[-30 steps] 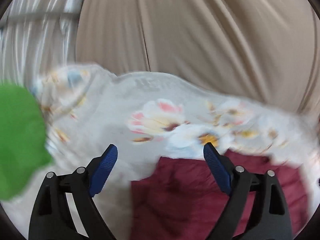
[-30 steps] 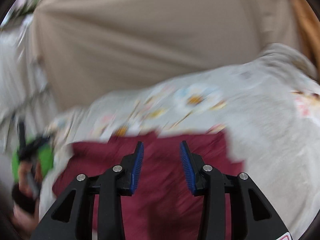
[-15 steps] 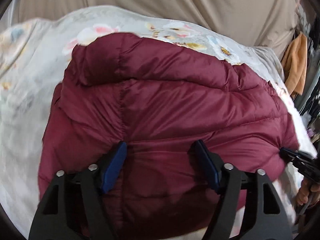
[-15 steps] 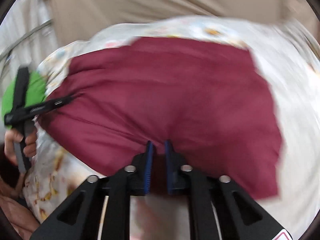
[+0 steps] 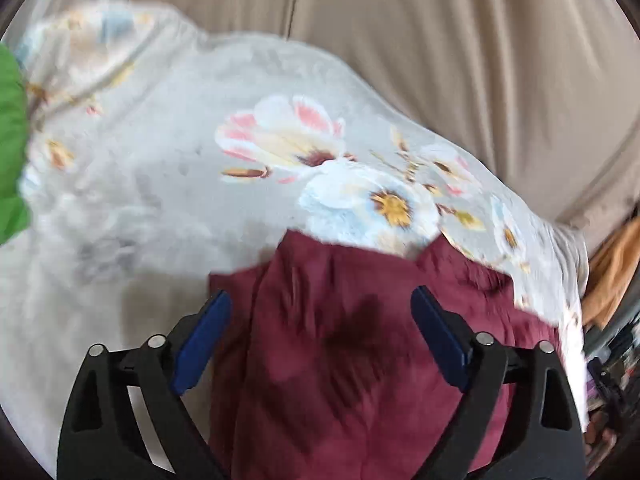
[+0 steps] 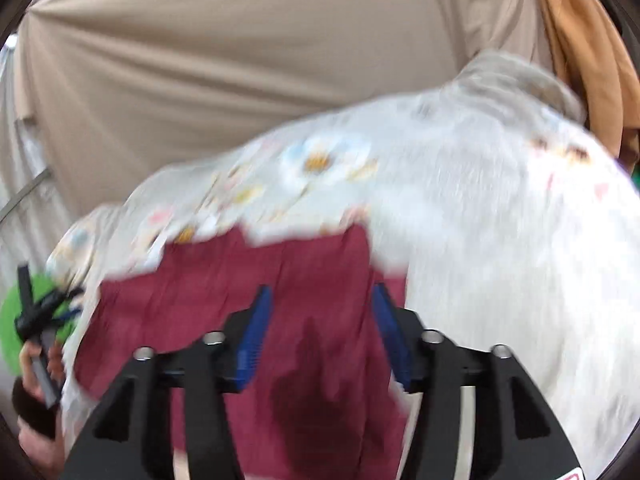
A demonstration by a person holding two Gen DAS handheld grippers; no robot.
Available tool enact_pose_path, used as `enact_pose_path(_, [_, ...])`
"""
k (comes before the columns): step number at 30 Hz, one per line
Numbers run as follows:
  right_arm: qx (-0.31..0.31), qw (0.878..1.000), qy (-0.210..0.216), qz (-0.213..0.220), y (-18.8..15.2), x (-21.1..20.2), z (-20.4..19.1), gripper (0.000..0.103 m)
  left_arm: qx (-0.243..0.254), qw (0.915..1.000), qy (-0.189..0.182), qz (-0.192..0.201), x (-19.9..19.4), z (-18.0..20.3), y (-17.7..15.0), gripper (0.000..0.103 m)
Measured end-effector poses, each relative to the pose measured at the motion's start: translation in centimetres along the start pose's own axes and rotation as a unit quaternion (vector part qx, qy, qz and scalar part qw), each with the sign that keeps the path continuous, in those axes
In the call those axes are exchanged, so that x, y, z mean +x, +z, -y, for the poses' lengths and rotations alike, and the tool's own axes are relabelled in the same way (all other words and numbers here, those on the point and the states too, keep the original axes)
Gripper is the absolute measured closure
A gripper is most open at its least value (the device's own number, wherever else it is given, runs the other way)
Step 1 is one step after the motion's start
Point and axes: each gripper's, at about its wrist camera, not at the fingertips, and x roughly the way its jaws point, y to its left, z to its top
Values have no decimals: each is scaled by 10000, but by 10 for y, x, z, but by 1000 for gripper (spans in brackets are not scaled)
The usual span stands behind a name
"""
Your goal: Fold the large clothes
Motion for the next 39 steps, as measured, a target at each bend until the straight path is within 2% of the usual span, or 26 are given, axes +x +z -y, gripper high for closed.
enact_pose_path(4, [670,9959,56,-602,19,69,15,45,-445,9978,-184,-449,42,-14,7,15])
enact_pose_path(5, [793,9937,26,-788,17,87,18,46,-555,9968,-259,-509,49,-17,5,23])
enact_pose_path(6, [817,9925,23,-904,17,96,18,59,-570,9965,-316,-521,50,-19,3,33])
enact_pose_path(7, [800,9912,99,-1052,14,105,15,73,-520,9963,-379,-569,53,-18,2,49])
enact_pose_path(8, [761,9911,146,-1081,15,107,11,89,-425,9969,-392,-537,51,-15,1,72])
enact_pose_path(9, [657,9937,237,-872,13,98,5,94,-316,9977,-401,-439,46,-14,2,87])
enact_pose_path(11, [421,9970,575,-292,14,69,-8,96,-247,9985,-404,-256,35,-12,4,94])
enact_pose_path(13, [283,9967,717,239,16,40,-14,97,-139,9994,-307,-31,24,-11,5,95])
enact_pose_path(15, [268,9980,412,395,14,33,-8,97,-36,9999,-93,-41,29,-13,4,95])
enact_pose_path(17, [263,9993,-219,-155,3,61,6,97,-154,9992,-20,-362,52,-21,-3,95])
enact_pose_path(19, [169,9955,-515,-778,-14,95,13,97,-262,9986,-41,-459,67,-26,-11,95])
enact_pose_path(20, [106,9949,-556,-832,-21,103,14,97,-220,9988,17,-427,68,-25,-11,95])
enact_pose_path(24, [-82,9937,-989,-523,-11,79,0,95,-2,9990,328,-305,56,-17,-8,90])
enact_pose_path(26, [-101,9937,-1114,-32,-4,45,-11,93,70,9982,588,45,28,-14,-5,87])
enact_pose_path(27, [-193,9934,-1121,166,-4,30,-15,88,184,9967,723,323,9,-8,-6,86])
enact_pose_path(29, [-438,9940,-919,404,-4,7,-37,85,448,9926,868,718,-20,10,-8,82])
enact_pose_path(30, [-607,9957,-563,422,-6,-4,-54,85,692,9899,804,944,-40,29,-13,81])
enact_pose_path(32, [-920,9955,167,173,-21,-12,-89,85,1094,9879,482,990,-55,61,-25,78])
enact_pose_path(34, [-1288,9867,950,-294,-48,-8,-131,86,1536,9856,-112,695,-58,99,-48,78])
enact_pose_path(36, [-1621,9720,1523,-760,-80,-1,-165,91,1877,9802,-606,181,-47,128,-76,78])
enact_pose_path(37, [-1774,9655,1670,-914,-93,3,-177,92,2044,9751,-840,-184,-35,143,-98,77])
enact_pose_path(39, [-2199,9553,1631,-1113,-122,8,-193,96,2208,9706,-802,-527,-17,152,-126,76])
